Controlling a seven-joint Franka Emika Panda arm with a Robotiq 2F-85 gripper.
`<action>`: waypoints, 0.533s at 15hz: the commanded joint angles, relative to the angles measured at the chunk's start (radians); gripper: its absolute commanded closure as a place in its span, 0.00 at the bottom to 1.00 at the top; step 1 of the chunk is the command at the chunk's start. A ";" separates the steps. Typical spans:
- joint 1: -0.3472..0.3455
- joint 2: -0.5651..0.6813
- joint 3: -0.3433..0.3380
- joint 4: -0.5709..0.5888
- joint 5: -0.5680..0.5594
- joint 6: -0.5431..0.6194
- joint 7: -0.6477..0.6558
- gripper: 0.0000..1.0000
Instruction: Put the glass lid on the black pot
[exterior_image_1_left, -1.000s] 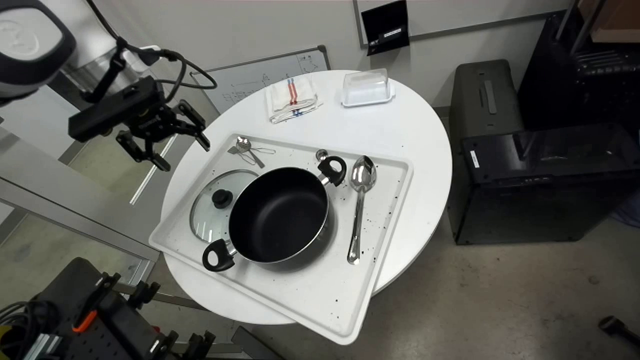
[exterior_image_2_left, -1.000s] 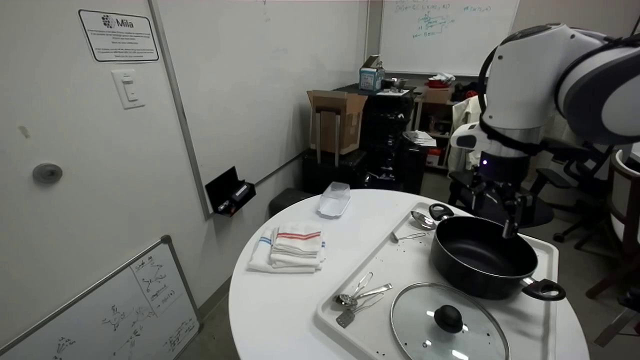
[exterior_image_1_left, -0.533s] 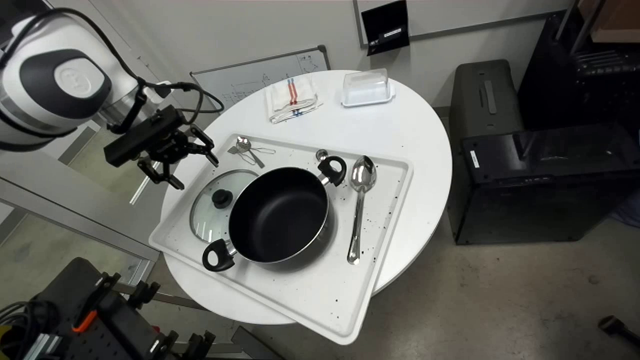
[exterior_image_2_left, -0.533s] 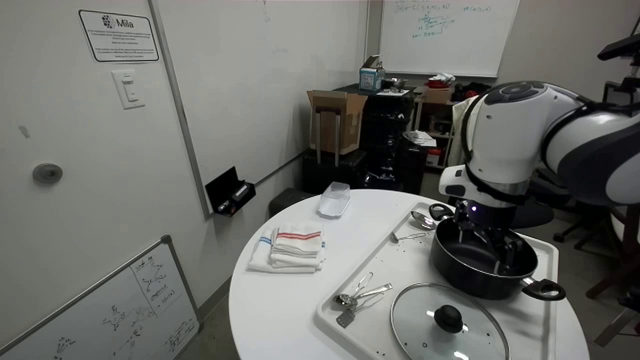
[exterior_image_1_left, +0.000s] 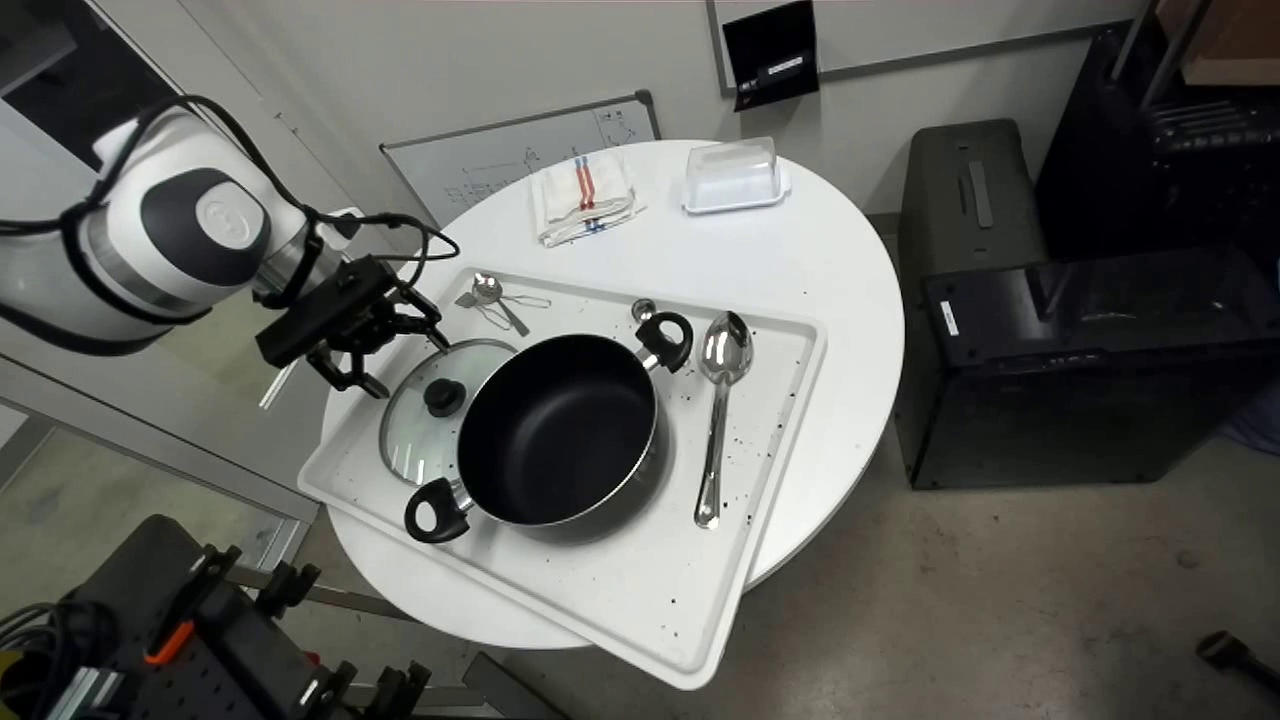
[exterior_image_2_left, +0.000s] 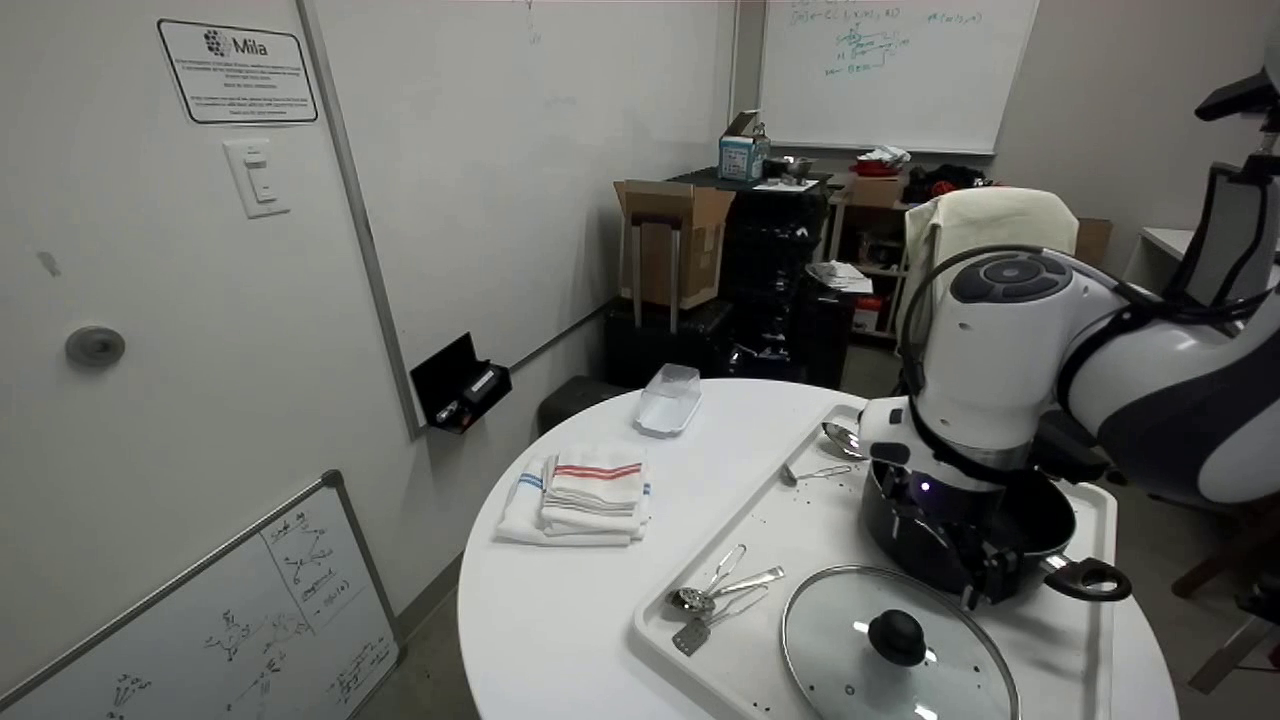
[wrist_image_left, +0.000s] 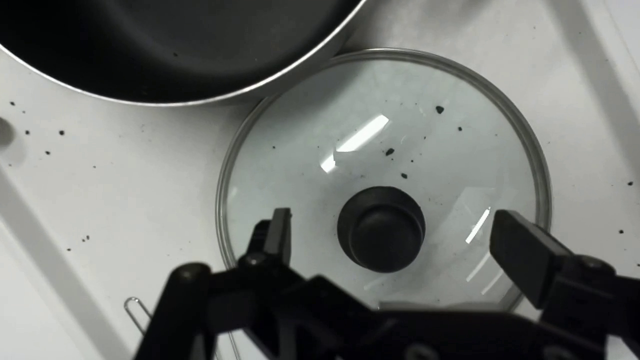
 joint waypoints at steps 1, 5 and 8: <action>0.049 0.097 -0.047 0.068 -0.052 0.047 0.055 0.00; 0.080 0.168 -0.064 0.105 -0.075 0.071 0.074 0.00; 0.097 0.205 -0.067 0.127 -0.079 0.080 0.074 0.00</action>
